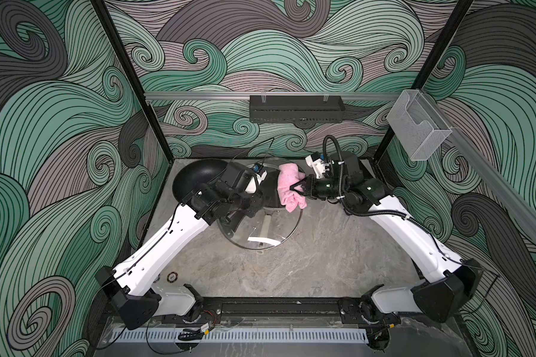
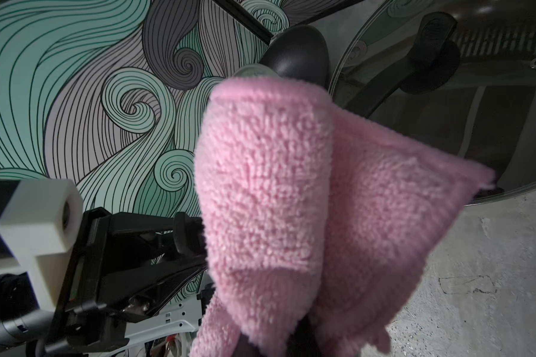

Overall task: Wipe the pot lid with a cloth
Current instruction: Wipe the pot lid.

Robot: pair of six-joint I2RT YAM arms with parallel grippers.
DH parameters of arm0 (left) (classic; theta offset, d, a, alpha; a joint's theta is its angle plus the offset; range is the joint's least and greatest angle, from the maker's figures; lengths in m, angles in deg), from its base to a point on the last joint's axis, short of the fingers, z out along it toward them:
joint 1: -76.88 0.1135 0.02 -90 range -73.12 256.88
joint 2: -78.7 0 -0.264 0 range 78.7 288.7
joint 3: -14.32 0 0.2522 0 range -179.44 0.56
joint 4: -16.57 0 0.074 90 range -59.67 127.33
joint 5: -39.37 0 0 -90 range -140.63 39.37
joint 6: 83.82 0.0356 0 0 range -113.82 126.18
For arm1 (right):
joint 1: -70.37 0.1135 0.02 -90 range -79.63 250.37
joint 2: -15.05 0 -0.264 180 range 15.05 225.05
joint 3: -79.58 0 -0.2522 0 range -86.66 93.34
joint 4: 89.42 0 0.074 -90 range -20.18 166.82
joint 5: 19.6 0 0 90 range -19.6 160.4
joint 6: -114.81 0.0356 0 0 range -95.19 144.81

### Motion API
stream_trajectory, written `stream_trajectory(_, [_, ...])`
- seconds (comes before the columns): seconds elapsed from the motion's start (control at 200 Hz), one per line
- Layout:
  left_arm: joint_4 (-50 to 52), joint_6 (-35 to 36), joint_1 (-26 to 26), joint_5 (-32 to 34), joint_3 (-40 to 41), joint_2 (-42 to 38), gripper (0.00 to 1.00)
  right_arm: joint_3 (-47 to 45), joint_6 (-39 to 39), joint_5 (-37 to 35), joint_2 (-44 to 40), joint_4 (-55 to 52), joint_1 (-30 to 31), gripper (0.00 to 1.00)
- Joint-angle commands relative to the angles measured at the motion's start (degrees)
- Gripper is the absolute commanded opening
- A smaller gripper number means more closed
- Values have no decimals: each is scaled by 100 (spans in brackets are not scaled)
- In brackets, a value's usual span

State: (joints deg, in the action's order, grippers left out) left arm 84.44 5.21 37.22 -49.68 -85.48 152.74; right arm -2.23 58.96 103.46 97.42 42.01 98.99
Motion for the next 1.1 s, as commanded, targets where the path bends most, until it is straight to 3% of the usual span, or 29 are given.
stream_trajectory(0.0, [-637,965,-86,-567,-159,-601,0,431,-461,594,466,-746,-37,0])
stream_trajectory(0.225, [-1042,1671,-86,-876,221,-924,0,969,-612,1115,1164,-893,248,0])
stream_trajectory(0.425, [-1121,1717,-79,-1025,256,-876,0,1426,-709,1035,1725,-1001,668,0])
stream_trajectory(0.525, [-1153,1589,-85,-789,256,-818,0,1501,-696,907,1863,-964,710,0])
stream_trajectory(0.65, [-782,1140,-77,132,-98,-496,0,1296,-657,479,1559,-784,579,0])
stream_trajectory(0.811, [-694,660,-46,968,-221,-207,0,340,-134,214,648,-32,25,0])
stream_trajectory(1.091, [-1068,-418,555,1185,-305,-109,0,-828,55,-153,-549,265,-316,0])
